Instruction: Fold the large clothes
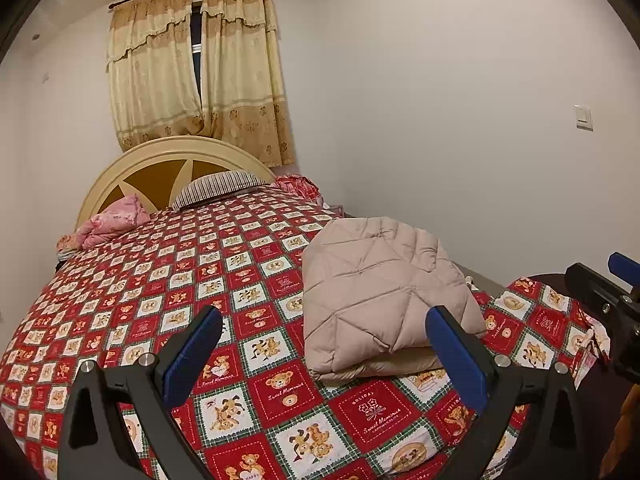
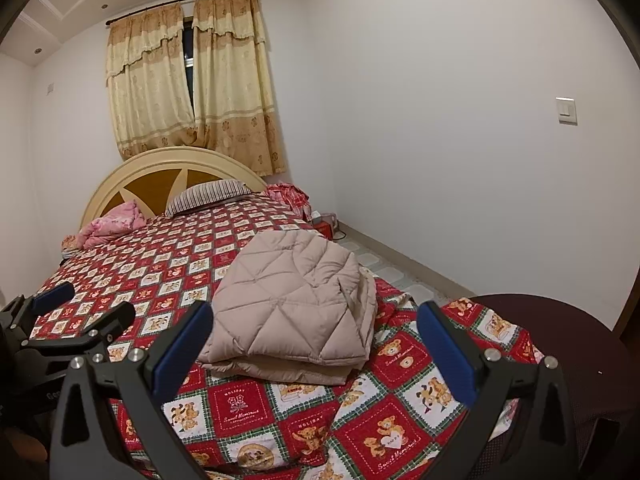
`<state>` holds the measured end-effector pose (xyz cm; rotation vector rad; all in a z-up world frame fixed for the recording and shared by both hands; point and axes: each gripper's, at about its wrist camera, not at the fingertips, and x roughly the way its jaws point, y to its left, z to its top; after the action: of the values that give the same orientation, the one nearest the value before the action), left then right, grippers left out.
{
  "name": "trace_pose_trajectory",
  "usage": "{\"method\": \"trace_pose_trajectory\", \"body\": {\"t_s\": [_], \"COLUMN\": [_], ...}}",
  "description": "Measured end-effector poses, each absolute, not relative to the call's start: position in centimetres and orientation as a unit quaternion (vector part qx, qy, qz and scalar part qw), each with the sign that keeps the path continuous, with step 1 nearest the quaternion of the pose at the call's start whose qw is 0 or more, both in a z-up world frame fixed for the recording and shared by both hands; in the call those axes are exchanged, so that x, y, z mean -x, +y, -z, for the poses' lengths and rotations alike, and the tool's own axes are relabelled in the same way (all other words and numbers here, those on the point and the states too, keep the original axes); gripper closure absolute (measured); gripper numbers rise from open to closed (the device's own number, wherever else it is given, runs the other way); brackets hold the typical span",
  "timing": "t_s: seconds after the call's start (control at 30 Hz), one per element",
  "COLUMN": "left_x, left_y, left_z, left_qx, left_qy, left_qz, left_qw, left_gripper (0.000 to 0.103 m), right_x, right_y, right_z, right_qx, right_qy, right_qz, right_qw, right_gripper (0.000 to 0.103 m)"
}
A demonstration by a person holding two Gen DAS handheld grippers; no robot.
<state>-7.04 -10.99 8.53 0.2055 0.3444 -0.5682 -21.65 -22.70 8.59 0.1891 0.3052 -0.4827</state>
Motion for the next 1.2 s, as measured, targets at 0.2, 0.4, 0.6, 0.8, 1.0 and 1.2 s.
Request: {"method": "trace_pose_trajectory", "body": {"t_s": [0.2,0.4,0.6,0.8,1.0,1.2], "left_x": [7.06,7.05,6.96,6.97,6.87,6.76], "left_y": [-11.03,-11.0,-10.91,-10.85,-10.9,-10.81], "left_z": [-8.44,-8.41,-8.37,-8.37,-8.32,-8.35], "left_qx": [-0.101,-0.101,-0.1,-0.1,-0.101,-0.102], "left_qy": [0.169,0.17,0.17,0.17,0.17,0.168], "left_qz": [0.278,0.278,0.276,0.277,0.276,0.272], "left_qw": [0.94,0.94,0.941,0.94,0.941,0.942], "left_gripper": [0.001,0.001,0.001,0.001,0.001,0.001], "right_x": [21.45,21.42,21.39,21.3,21.28,21.24], "right_y": [-23.23,-23.27,-23.29,-23.31,-23.29,-23.29], "right_z": [-8.43,-8.4,-8.38,-8.37,-8.34,-8.35], "right_qx": [-0.1,-0.099,-0.098,-0.096,-0.096,-0.096], "right_qy": [0.156,0.156,0.155,0.154,0.154,0.155], "right_qz": [0.236,0.235,0.234,0.234,0.234,0.234], "right_qw": [0.954,0.954,0.955,0.955,0.955,0.955], "right_gripper": [0.0,0.0,0.0,0.0,0.0,0.0]}}
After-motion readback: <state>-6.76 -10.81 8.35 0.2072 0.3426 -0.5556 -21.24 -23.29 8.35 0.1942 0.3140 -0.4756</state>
